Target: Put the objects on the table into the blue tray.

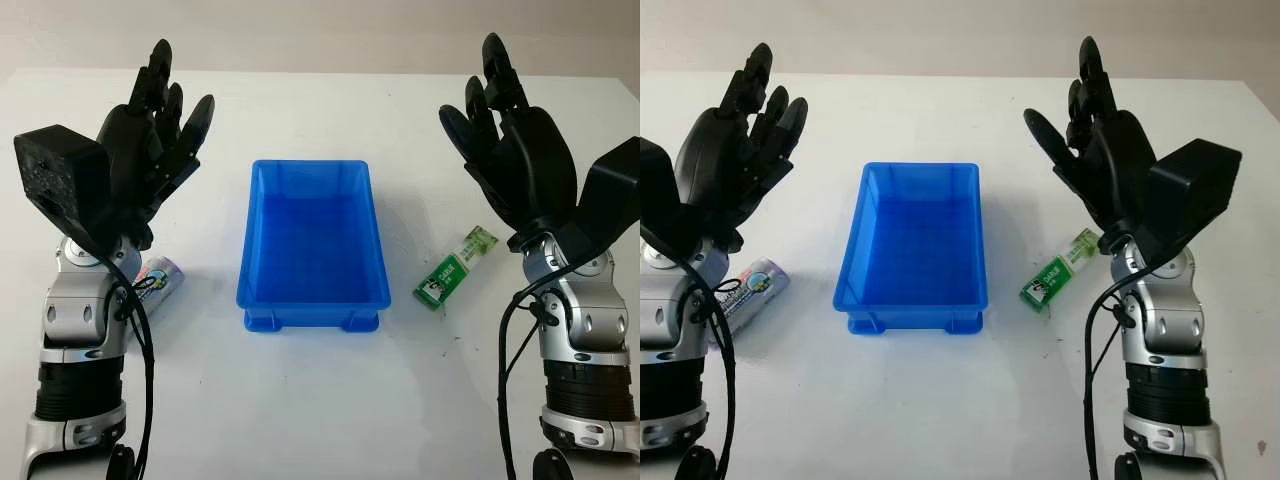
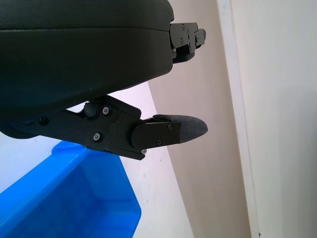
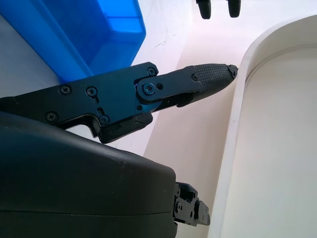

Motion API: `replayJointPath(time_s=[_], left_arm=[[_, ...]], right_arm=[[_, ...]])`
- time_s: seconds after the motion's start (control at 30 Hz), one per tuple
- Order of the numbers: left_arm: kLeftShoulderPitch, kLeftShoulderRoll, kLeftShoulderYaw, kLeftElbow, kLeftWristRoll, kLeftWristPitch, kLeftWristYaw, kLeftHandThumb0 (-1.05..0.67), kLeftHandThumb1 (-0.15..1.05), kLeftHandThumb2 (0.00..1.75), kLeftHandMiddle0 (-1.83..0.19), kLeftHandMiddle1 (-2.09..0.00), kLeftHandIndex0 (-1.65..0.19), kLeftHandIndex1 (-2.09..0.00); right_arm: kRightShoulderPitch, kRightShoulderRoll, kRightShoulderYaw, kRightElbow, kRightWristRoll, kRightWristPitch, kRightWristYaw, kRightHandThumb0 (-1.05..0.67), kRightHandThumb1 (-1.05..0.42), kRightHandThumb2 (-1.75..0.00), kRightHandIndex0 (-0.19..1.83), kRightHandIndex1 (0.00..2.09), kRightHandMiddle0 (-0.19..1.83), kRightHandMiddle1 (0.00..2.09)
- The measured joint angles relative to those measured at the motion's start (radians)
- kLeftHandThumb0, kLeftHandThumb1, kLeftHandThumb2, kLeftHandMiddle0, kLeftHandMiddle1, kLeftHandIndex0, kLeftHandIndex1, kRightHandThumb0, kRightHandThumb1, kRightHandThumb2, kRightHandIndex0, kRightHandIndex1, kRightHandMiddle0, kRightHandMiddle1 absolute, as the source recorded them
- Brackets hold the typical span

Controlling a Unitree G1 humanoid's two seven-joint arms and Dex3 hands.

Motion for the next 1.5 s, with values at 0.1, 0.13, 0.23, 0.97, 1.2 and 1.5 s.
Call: replayJointPath(time_s=[0.1, 0.13, 0.23, 0.97, 1.2, 1.5], left_arm=[[0.011, 0.000, 0.000, -0.004, 0.000, 0.002, 0.000, -0.46, 1.05, 0.43, 0.11, -0.05, 0.13, -0.04], [0.017, 0.000, 0.000, -0.010, -0.001, 0.004, 0.000, -0.46, 1.05, 0.43, 0.11, -0.05, 0.14, -0.04], [0.031, 0.000, 0.000, -0.025, -0.003, 0.021, -0.001, -0.44, 1.05, 0.43, 0.10, -0.05, 0.13, -0.04], [0.032, 0.000, -0.001, -0.007, -0.003, 0.025, -0.001, -0.45, 1.05, 0.43, 0.10, -0.06, 0.13, -0.05], [0.025, -0.002, -0.001, 0.009, -0.003, 0.005, 0.000, -0.48, 1.05, 0.41, 0.11, -0.05, 0.13, -0.05], [0.011, -0.002, -0.015, 0.016, 0.000, 0.005, -0.001, -0.49, 1.05, 0.40, 0.11, -0.05, 0.12, -0.06]], right_arm=[[0.000, 0.000, 0.000, -0.001, 0.004, 0.000, 0.002, -0.74, -1.05, -0.13, -0.19, 0.00, -0.19, 0.00], [0.001, 0.000, -0.001, -0.002, 0.006, 0.001, 0.002, -0.74, -1.05, -0.13, -0.19, 0.00, -0.19, 0.00], [0.002, 0.000, -0.002, -0.006, 0.016, 0.004, 0.003, -0.74, -1.05, -0.12, -0.19, 0.00, -0.19, 0.00], [-0.059, -0.271, -0.011, 0.044, -0.035, 0.040, 0.239, -0.67, -0.95, -0.03, -0.19, 0.00, -0.19, 0.01], [-0.118, -0.448, 0.025, 0.067, -0.120, 0.071, 0.363, -0.57, -0.86, -0.04, 0.07, 0.13, 0.07, 0.11], [-0.153, -0.602, 0.154, 0.124, -0.348, -0.143, 0.442, -0.57, -0.78, -0.05, 0.47, 0.13, 0.47, 0.09]])
